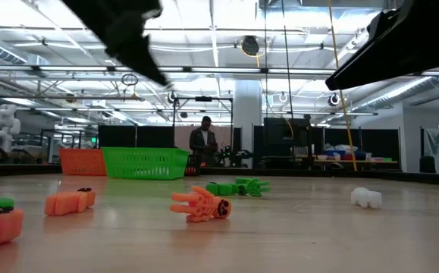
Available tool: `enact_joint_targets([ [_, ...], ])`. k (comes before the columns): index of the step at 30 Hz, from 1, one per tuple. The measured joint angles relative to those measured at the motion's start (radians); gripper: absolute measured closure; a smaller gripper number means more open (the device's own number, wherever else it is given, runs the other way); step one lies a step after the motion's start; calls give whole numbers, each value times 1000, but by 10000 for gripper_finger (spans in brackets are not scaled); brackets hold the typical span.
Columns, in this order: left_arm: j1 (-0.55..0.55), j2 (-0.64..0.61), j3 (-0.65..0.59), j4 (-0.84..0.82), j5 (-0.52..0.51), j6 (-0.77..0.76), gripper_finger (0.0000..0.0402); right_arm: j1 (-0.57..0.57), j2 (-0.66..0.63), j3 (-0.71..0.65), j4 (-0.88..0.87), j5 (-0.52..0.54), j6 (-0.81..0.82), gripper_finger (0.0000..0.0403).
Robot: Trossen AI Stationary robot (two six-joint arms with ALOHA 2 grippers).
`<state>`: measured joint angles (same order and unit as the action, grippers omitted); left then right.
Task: Sort Halloween decoration
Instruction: Put the green skeleton toy into the orange bin
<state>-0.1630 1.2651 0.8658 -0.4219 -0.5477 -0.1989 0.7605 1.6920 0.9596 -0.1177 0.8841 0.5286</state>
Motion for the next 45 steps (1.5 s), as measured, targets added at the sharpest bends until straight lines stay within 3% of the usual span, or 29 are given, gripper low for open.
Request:
enact_joint_targets([
  [7, 201, -122, -10, -405, -68, -134, 370, 0, 0, 0, 1, -26, 35, 271],
  [11, 320, -132, -24, -495, -83, -132, 370, 0, 0, 0, 1, -26, 38, 271],
  [21, 628, -131, -150, -441, -79, -66, 370, 0, 0, 0, 0, -26, 54, 271],
  [24, 685, -130, -171, -362, -27, -13, 370, 0, 0, 0, 1, -26, 53, 271],
  [39, 767, -54, -235, -181, -3, 12, 369, -1, 0, 0, 0, -23, 51, 271],
  [45, 767, -10, -235, -156, -3, -4, 335, -2, 0, 0, -2, -23, 53, 271],
])
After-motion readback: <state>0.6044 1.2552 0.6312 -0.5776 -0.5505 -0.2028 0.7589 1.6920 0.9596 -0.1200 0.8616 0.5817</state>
